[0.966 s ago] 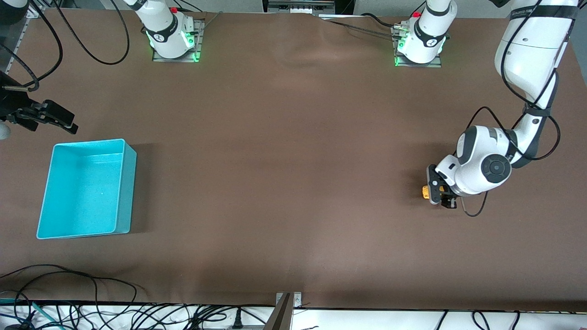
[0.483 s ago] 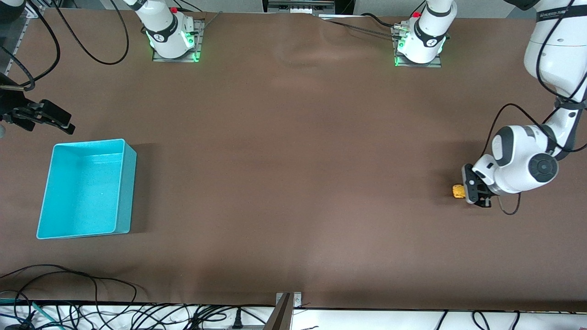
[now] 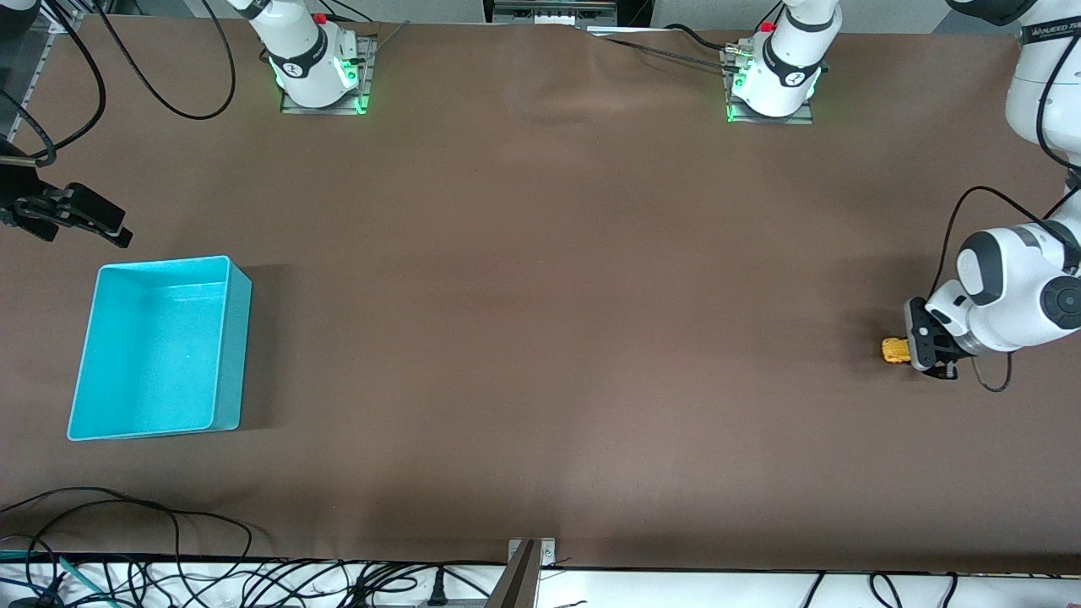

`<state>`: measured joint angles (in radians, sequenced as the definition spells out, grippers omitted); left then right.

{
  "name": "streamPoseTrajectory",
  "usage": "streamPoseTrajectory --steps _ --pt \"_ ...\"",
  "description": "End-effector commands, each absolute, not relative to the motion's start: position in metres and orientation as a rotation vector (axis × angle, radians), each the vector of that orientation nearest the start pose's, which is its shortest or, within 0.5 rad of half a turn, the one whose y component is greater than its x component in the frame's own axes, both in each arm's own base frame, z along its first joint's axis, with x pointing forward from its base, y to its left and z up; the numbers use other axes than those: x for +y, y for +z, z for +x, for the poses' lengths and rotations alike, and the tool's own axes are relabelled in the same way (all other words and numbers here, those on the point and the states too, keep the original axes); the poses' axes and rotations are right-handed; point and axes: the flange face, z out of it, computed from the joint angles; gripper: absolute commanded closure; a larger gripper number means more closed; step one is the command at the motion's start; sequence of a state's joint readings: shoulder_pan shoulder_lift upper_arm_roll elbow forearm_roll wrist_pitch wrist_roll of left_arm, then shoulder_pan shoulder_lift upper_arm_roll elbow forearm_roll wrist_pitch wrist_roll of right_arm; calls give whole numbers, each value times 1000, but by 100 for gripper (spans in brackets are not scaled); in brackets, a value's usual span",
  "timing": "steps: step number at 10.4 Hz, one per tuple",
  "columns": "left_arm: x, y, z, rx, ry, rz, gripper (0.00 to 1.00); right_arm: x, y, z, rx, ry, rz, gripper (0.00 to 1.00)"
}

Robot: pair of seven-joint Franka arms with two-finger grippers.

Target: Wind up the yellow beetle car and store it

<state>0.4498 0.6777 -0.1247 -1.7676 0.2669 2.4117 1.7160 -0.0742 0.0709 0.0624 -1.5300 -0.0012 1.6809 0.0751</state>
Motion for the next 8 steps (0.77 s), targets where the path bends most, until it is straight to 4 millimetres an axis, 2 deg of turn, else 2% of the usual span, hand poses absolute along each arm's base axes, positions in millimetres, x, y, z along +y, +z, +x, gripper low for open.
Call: streamPoseTrajectory --steps 1,2,3,4,5,6,7,8 --pt "235 168 619 2213 182 -2167 90 -10 618 589 154 -132 -3130 0" --pt "237 168 618 2209 181 -2172 89 -10 608 595 154 -106 -3129 0" --pt "247 169 615 2209 180 -2173 85 -8 606 595 123 -101 -3134 0" --pt "248 172 616 2217 164 -2167 54 -10 607 594 125 -97 -3136 0" --pt "247 181 622 2212 148 -2150 29 -9 607 594 127 -95 -3115 0" --pt "249 181 623 2228 149 -2137 64 -5 620 595 108 -135 -3107 0" --pt "249 180 623 2231 150 -2133 68 5 623 597 72 -155 -3113 0" --pt "249 181 623 2230 149 -2133 83 10 616 600 60 -135 -3108 0"
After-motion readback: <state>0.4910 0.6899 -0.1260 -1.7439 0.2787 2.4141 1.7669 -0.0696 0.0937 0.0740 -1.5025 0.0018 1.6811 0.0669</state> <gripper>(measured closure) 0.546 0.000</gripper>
